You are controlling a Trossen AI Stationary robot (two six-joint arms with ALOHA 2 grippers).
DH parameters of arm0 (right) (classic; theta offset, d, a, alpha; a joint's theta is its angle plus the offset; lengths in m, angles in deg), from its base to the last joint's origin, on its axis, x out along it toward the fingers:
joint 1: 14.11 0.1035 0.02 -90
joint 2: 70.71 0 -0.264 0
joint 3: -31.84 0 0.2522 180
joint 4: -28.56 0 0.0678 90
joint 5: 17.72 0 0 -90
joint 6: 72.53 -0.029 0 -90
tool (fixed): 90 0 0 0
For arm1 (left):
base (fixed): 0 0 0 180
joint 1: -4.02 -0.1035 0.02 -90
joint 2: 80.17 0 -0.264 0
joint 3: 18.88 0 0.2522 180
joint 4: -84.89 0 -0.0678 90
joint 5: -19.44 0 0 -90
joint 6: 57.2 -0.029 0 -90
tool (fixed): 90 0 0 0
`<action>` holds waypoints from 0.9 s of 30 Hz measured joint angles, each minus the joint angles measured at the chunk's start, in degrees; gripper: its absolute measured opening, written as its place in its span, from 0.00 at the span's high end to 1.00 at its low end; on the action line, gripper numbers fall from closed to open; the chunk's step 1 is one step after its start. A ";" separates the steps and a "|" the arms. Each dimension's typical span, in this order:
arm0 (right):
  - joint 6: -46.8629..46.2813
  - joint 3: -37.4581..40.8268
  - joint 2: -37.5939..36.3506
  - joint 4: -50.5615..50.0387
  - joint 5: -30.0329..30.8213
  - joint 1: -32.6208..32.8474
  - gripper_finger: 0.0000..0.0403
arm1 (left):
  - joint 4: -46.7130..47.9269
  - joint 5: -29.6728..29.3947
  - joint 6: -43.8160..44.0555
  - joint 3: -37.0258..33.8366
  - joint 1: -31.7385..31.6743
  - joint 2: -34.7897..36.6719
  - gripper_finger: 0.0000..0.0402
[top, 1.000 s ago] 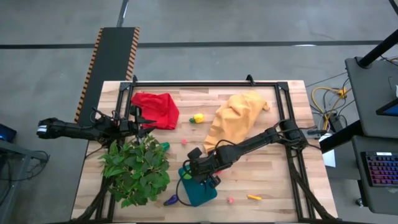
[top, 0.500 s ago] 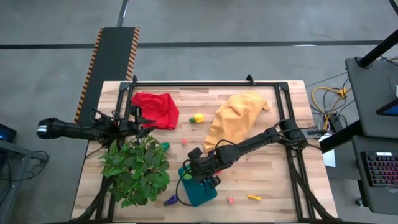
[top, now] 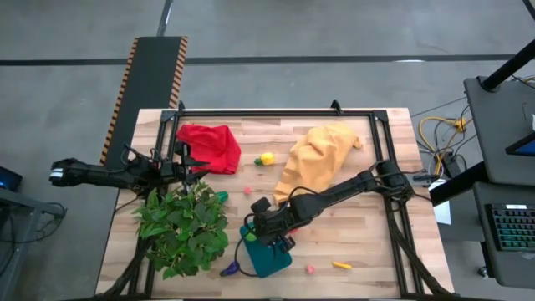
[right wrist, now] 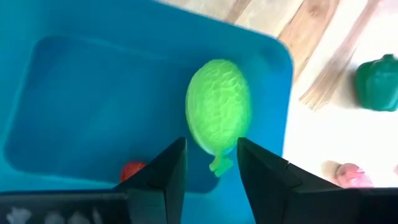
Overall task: Pick and placing Produce into tupperware
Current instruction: Put the corn into the bin
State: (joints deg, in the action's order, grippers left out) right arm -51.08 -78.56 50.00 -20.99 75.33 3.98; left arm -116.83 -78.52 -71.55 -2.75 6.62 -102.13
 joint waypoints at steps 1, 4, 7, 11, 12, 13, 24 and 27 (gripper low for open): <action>0.00 -0.74 -0.06 -0.69 0.00 0.00 0.68 | 0.00 0.00 0.00 0.00 -0.01 0.00 0.81; 0.00 -2.91 -0.27 -3.11 -0.01 0.00 0.69 | 0.00 -0.01 0.00 0.00 -0.01 0.00 0.81; 0.00 -4.46 -0.51 -5.24 -0.01 0.00 0.70 | 0.00 0.01 0.00 0.00 0.01 -0.02 0.81; 0.00 -5.45 -1.67 -7.28 0.00 0.00 0.71 | 0.00 0.01 0.00 0.00 -0.01 0.00 0.81; -0.07 -5.49 -2.10 -7.64 -0.02 0.00 0.71 | 0.00 0.01 0.00 0.00 -0.01 0.00 0.81; -0.58 -5.49 -2.43 -8.00 -0.02 0.00 0.71 | 0.00 0.01 0.00 0.00 0.00 -0.02 0.81; -5.95 -5.48 -7.32 -12.90 -0.02 0.00 0.70 | 0.00 -0.01 0.00 0.00 -0.01 -0.02 0.81; -6.79 -5.44 -8.84 -13.85 -0.02 0.02 0.71 | 0.00 -0.01 0.00 0.00 -0.01 0.00 0.81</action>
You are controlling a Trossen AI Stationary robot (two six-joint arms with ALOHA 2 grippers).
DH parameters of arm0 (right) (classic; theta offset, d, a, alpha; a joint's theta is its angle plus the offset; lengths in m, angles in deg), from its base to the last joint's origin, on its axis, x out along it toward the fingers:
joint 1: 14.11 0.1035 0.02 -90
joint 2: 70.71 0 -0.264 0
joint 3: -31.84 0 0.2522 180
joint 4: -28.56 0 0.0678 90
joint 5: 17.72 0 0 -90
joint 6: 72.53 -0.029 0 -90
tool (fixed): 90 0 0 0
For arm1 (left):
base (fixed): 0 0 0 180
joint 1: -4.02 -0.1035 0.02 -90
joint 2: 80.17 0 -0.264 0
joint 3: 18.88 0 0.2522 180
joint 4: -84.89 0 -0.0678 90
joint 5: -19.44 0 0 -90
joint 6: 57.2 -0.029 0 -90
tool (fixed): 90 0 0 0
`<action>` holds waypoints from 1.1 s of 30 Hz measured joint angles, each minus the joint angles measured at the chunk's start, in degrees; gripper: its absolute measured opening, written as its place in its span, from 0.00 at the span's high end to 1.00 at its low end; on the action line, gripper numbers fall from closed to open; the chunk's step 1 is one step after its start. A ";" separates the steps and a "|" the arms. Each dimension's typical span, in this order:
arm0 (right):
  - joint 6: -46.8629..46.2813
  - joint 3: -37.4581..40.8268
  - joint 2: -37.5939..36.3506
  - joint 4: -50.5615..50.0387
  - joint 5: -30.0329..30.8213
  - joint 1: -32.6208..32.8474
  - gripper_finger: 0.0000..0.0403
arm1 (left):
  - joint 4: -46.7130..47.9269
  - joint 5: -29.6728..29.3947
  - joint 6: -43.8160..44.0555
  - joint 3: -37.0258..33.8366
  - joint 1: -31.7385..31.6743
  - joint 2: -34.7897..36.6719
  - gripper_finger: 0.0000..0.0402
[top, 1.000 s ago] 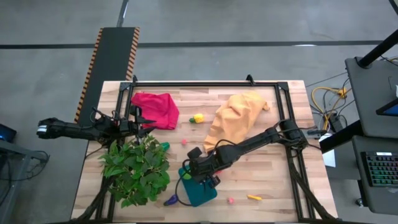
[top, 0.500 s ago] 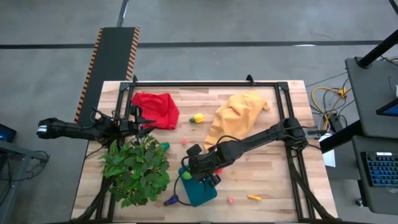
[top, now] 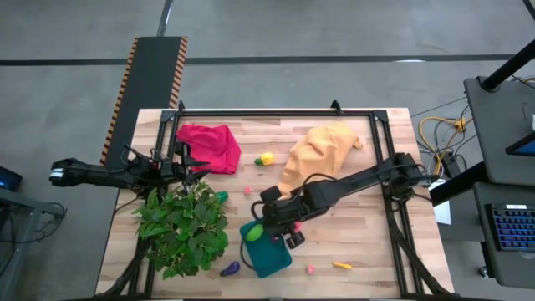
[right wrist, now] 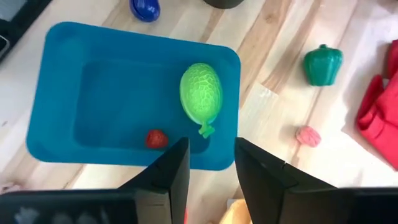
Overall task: Pick and placing Produce into tupperware
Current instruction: Put the corn into the bin
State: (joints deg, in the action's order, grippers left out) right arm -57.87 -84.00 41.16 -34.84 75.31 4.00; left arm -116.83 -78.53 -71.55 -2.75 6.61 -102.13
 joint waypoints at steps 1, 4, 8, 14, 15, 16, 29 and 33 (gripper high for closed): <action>-0.28 0.01 -0.45 -0.38 -0.02 0.00 0.71 | 0.00 0.02 0.00 0.00 0.00 0.00 0.81; -1.29 0.04 -1.87 -0.92 0.00 0.00 0.72 | 0.02 0.02 0.00 0.00 0.02 -0.02 0.81; -2.94 0.05 -3.50 -1.88 -0.02 0.00 0.72 | 0.00 0.01 0.00 0.00 0.00 0.02 0.81; -5.67 0.07 -4.60 -5.48 -0.01 0.04 0.72 | 0.00 0.01 0.00 0.01 0.00 -0.02 0.81; -5.99 0.07 -4.62 -5.96 -0.01 0.04 0.72 | 0.01 0.02 0.00 0.00 0.00 -0.02 0.81; -6.34 0.08 -4.62 -6.58 -0.02 0.04 0.73 | 0.02 0.02 0.00 0.01 0.00 -0.02 0.81; -11.56 0.11 -4.64 -13.79 -0.02 1.28 0.74 | 0.00 0.02 0.00 0.02 0.00 -0.02 0.81; -11.85 0.11 -4.64 -14.63 -0.02 2.41 0.74 | 0.00 0.01 0.00 0.02 0.01 -0.02 0.81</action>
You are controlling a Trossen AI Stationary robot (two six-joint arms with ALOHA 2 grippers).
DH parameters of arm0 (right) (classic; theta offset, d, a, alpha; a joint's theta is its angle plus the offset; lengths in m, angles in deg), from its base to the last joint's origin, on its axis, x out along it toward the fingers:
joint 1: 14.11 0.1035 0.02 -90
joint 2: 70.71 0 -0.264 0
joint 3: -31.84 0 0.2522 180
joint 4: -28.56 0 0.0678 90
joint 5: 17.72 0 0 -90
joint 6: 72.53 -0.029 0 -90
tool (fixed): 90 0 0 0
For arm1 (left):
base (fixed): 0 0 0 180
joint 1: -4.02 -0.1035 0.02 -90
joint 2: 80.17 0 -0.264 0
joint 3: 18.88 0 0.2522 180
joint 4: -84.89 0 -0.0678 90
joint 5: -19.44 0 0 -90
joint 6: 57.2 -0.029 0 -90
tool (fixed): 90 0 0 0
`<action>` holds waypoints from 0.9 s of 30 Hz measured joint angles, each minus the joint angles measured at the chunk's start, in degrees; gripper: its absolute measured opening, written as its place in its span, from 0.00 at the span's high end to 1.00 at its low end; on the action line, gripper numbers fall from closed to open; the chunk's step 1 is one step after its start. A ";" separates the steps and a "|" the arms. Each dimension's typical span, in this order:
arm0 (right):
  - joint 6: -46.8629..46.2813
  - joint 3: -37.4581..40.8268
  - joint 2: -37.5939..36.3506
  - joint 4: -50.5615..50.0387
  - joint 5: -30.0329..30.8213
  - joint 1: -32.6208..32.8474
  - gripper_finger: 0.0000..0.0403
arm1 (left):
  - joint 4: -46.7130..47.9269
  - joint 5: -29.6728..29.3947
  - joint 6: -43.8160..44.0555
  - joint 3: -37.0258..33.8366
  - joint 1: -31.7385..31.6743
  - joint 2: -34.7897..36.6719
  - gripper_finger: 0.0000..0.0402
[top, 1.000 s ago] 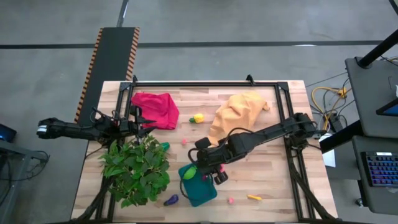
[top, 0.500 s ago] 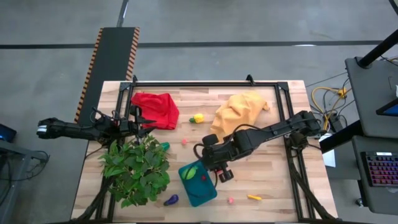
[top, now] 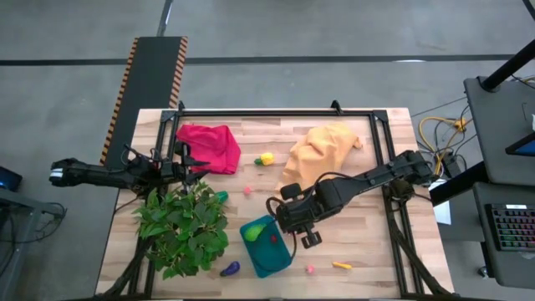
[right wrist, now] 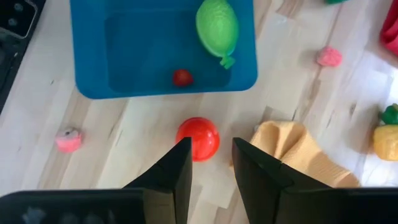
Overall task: Pick and placing Produce into tupperware
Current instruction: Put the corn into the bin
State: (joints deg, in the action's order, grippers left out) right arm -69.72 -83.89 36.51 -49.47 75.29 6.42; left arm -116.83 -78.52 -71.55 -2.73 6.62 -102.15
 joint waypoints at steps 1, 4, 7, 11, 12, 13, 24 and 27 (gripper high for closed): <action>-0.22 0.00 0.00 -0.09 0.00 0.32 0.74 | 0.01 0.00 0.00 -0.02 -0.01 0.00 0.81; -1.65 0.00 0.00 -0.47 0.00 1.21 0.75 | 0.00 0.01 0.00 0.00 -0.01 0.00 0.81; -2.89 0.00 0.00 -1.37 0.00 2.12 0.75 | 0.00 0.00 0.00 -0.01 -0.01 0.00 0.81; -4.75 0.00 0.00 -2.49 0.00 3.59 0.77 | 0.02 0.01 0.02 0.00 -0.01 0.00 0.81; -5.36 0.00 0.00 -2.85 0.00 3.93 0.77 | 0.00 0.01 0.02 -0.01 -0.01 0.00 0.81; -5.88 0.00 0.00 -3.10 0.00 4.29 0.77 | 0.01 0.00 0.02 -0.01 0.01 0.00 0.81; -9.58 0.00 0.00 -4.22 -0.02 8.05 0.78 | 0.00 0.01 0.07 0.00 -0.01 0.00 0.81; -11.88 0.00 0.00 -5.76 0.01 8.77 0.79 | 0.00 0.01 0.09 0.00 -0.01 0.00 0.81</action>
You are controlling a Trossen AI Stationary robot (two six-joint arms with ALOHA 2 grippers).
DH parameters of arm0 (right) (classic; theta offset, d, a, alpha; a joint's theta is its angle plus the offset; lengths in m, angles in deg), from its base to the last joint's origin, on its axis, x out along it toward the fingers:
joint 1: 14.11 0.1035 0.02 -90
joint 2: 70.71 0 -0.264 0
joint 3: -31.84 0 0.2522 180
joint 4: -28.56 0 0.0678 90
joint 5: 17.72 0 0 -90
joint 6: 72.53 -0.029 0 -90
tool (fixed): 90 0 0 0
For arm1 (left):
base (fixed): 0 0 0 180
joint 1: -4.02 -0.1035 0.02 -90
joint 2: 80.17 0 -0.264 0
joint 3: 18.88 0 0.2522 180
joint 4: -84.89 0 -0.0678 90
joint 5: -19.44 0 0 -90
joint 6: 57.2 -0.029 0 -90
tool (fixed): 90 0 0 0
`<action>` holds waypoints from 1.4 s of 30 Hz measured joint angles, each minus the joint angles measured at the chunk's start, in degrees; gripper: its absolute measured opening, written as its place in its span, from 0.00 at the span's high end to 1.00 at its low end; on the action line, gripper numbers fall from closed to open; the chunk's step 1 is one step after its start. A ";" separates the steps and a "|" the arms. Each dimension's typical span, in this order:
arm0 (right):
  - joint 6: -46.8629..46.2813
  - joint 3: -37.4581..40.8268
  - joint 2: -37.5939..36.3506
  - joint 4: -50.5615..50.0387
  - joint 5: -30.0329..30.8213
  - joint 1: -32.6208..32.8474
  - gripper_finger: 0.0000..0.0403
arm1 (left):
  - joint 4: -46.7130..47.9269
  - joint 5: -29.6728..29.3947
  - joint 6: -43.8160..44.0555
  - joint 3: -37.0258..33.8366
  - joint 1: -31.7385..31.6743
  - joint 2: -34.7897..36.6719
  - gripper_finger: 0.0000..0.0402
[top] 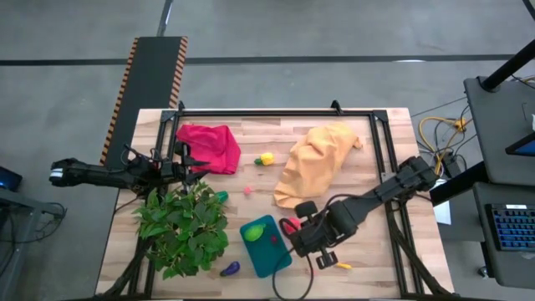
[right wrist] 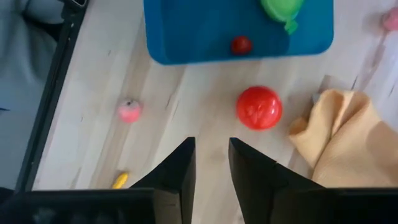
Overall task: Pick and placing Produce into tupperware
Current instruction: Put the corn into the bin
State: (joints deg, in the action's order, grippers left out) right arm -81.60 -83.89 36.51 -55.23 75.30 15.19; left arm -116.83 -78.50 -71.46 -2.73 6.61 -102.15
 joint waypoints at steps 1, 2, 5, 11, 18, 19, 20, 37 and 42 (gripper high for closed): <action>-0.68 0.00 0.00 -0.31 -0.01 0.27 0.79 | 0.00 0.00 0.00 0.00 0.00 0.00 0.81; -1.22 0.00 0.00 -0.37 0.01 0.49 0.79 | 0.02 0.00 0.01 0.00 0.00 -0.02 0.81; -2.45 0.00 0.00 -0.30 0.01 1.33 0.80 | 0.00 0.00 0.00 0.00 0.00 0.00 0.81; -4.72 0.00 0.00 -0.36 0.01 3.10 0.80 | 0.00 -0.02 -0.50 0.00 0.00 0.00 0.81; -9.43 0.00 0.00 -2.09 0.01 5.02 0.80 | -0.02 0.00 -2.99 0.00 0.00 0.00 0.81; -10.29 0.02 0.00 -2.52 0.01 5.27 0.80 | -0.02 0.00 -3.25 0.00 0.00 0.00 0.81; -10.88 0.02 0.00 -2.78 -0.01 5.51 0.81 | -0.02 0.00 -3.61 0.00 0.02 0.00 0.81; -21.17 0.02 0.00 -3.32 2.87 11.28 0.78 | -0.08 -0.01 -4.70 0.46 0.00 0.01 0.81; -23.04 0.02 0.00 -3.72 5.00 12.97 0.74 | -0.07 -0.02 -5.13 0.46 0.00 0.05 0.81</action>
State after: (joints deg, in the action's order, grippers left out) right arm -104.64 -83.87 36.51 -58.95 80.31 28.15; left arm -116.90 -78.53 -76.59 -2.27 6.61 -102.11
